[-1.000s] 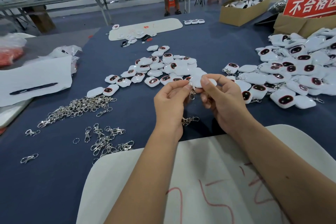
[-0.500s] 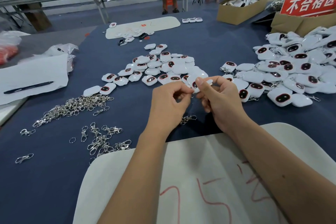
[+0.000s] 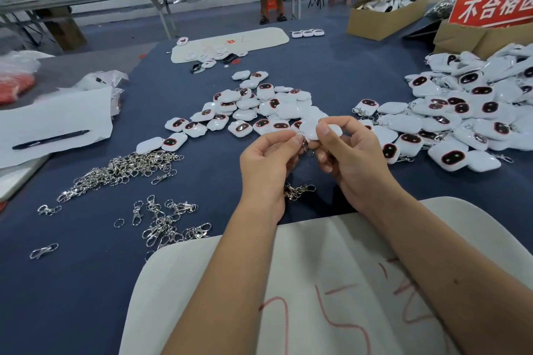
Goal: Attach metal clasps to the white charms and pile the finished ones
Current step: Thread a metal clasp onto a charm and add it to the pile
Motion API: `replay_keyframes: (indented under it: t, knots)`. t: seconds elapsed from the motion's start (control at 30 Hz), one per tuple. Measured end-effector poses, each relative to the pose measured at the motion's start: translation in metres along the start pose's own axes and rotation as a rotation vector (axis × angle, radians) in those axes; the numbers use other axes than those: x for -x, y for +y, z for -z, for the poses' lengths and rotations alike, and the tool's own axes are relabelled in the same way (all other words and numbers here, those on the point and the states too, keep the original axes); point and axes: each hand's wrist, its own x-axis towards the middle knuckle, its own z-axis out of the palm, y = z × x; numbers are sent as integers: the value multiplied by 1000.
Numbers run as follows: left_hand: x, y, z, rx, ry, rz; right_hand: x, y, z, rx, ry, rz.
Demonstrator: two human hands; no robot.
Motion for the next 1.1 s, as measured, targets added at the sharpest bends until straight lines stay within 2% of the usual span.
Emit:
replay_keyframes:
  t: [0.13,0.37,0.47,0.53,0.63,0.73,0.87,0.97,1.1]
  knots:
    - [0,0,0,-33,20,-56,-1,1,1,27,16,5]
    - [-8,0,11,-676,-84,-441,-2,4,3,81,42,2]
    - [-9,1,16,-864,-134,-545,-3,8,5,171,51,-2]
    - [-9,-1,15,-824,-83,-532,-3,8,5,166,34,2]
    - [-7,-4,9,-538,16,-355,-3,4,4,46,-20,6]
    - [-5,-5,3,-331,-17,-166,-3,2,3,-30,-44,7]
    - [-3,-5,0,-149,-5,-103,-3,3,3,-15,-42,14]
    - [-3,-4,1,-193,15,-159,-3,4,3,6,-34,21]
    - [-8,-3,6,-618,-24,-426,-4,8,5,83,19,44]
